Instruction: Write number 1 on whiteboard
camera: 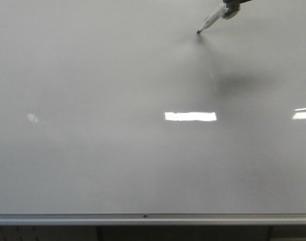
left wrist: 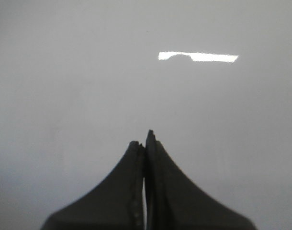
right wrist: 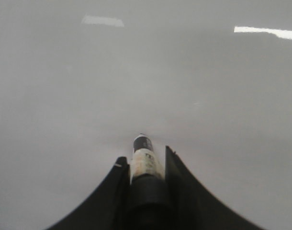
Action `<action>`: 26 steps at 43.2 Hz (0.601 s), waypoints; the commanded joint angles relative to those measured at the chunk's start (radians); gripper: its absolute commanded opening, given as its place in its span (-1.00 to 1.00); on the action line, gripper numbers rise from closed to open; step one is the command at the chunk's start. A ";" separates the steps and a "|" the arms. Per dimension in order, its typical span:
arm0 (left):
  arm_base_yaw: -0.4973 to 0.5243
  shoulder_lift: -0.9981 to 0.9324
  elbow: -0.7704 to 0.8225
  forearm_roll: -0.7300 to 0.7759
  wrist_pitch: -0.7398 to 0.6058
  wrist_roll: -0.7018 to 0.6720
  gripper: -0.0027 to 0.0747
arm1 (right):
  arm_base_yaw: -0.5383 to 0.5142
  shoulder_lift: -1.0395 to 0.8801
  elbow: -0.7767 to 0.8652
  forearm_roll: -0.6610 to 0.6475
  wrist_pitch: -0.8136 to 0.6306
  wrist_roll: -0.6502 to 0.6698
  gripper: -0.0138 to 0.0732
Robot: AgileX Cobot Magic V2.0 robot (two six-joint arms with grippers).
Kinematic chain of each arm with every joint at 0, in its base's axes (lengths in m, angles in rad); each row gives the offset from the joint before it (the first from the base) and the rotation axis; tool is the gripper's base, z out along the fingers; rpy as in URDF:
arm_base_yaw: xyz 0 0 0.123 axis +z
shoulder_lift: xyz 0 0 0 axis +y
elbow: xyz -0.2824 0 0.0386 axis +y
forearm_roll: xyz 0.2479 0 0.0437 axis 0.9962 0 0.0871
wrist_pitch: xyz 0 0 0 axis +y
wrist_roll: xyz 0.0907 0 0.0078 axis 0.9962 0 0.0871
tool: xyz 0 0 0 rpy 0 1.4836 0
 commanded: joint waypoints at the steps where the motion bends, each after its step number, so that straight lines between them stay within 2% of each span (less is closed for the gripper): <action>1: 0.000 0.000 -0.028 -0.006 -0.066 -0.006 -0.98 | -0.005 -0.021 -0.033 0.010 -0.019 -0.017 -0.93; 26: 0.000 0.000 -0.028 -0.006 -0.066 -0.006 -0.98 | -0.005 -0.021 0.108 0.010 -0.011 -0.017 -0.93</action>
